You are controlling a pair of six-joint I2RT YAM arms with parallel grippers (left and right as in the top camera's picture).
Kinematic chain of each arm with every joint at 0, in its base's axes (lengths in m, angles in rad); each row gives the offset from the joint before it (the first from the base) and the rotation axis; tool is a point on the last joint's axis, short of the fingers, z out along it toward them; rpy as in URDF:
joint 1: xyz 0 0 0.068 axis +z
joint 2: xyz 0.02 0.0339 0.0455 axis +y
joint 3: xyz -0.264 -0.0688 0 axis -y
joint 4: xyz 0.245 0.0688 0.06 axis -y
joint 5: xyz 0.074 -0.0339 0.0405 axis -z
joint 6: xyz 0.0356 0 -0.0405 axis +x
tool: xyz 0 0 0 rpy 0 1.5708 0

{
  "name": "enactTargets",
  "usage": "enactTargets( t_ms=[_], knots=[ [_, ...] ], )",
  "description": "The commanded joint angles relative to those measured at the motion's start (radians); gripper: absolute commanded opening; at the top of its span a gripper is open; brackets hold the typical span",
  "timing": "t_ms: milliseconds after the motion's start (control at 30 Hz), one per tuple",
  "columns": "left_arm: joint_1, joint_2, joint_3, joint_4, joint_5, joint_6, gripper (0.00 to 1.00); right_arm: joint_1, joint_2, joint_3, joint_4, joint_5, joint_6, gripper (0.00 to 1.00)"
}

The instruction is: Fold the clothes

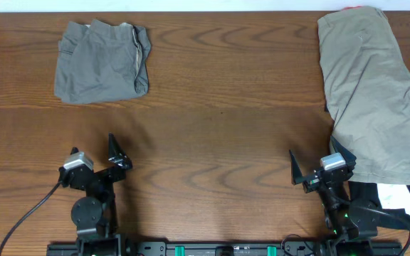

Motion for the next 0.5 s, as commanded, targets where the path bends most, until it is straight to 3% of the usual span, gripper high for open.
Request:
enactTargets(
  t_ms=[0, 267, 467],
  knots=[
    [-0.007, -0.059, -0.015, -0.042, -0.026, -0.009, 0.98, -0.006, -0.006, -0.002, -0.005, -0.004, -0.003, 0.99],
    [-0.007, -0.085, -0.015, -0.159, -0.076, -0.008, 0.98, -0.006, -0.006, -0.002, -0.005, -0.004, -0.003, 0.99],
    [-0.009, -0.085, -0.015, -0.158, -0.060, 0.022, 0.98, -0.006, -0.006, -0.002, -0.005, -0.004, -0.003, 0.99]
  ],
)
